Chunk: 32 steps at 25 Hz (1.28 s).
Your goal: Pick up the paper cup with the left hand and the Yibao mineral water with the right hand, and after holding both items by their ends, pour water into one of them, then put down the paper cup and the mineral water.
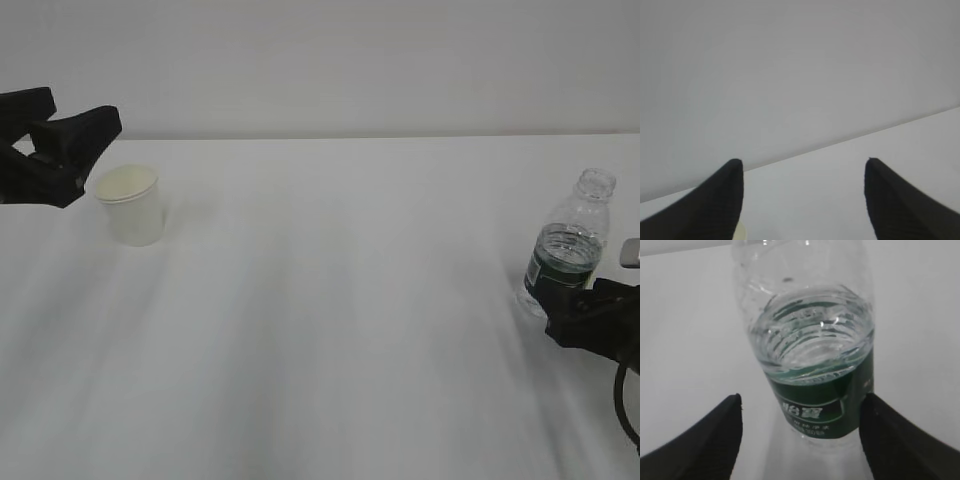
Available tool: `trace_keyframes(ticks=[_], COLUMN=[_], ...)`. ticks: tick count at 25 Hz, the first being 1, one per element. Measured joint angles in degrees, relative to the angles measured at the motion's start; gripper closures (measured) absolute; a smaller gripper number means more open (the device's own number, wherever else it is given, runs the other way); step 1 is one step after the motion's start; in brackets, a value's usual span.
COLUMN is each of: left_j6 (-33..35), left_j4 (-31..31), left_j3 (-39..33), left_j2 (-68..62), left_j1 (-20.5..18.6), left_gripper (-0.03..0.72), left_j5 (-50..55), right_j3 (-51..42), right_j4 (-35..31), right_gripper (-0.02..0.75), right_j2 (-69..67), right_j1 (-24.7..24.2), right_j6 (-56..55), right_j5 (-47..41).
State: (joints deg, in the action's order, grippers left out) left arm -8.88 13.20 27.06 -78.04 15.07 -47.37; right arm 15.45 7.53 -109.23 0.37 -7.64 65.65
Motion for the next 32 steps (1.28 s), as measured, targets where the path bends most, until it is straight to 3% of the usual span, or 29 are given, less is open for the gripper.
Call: trace_keyframes(ticks=[9,18,32], left_j6=[0.0,0.0,0.0], left_j4=[0.0,0.0,0.0], left_j3=[0.0,0.0,0.0], left_j2=[0.0,0.0,0.0], left_j1=[0.0,0.0,0.0], left_gripper=[0.143,0.146,0.152], left_j5=[0.0,-0.08,-1.47], right_j3=[1.42,1.43,2.71], right_j4=[-0.6,1.08,-1.16], right_gripper=[0.183,0.054,0.048], right_j2=[-0.35,-0.35,-2.42], right_j1=[0.0,0.0,0.0], right_j6=[0.0,0.0,2.44], right_j5=[0.1,0.1,0.23])
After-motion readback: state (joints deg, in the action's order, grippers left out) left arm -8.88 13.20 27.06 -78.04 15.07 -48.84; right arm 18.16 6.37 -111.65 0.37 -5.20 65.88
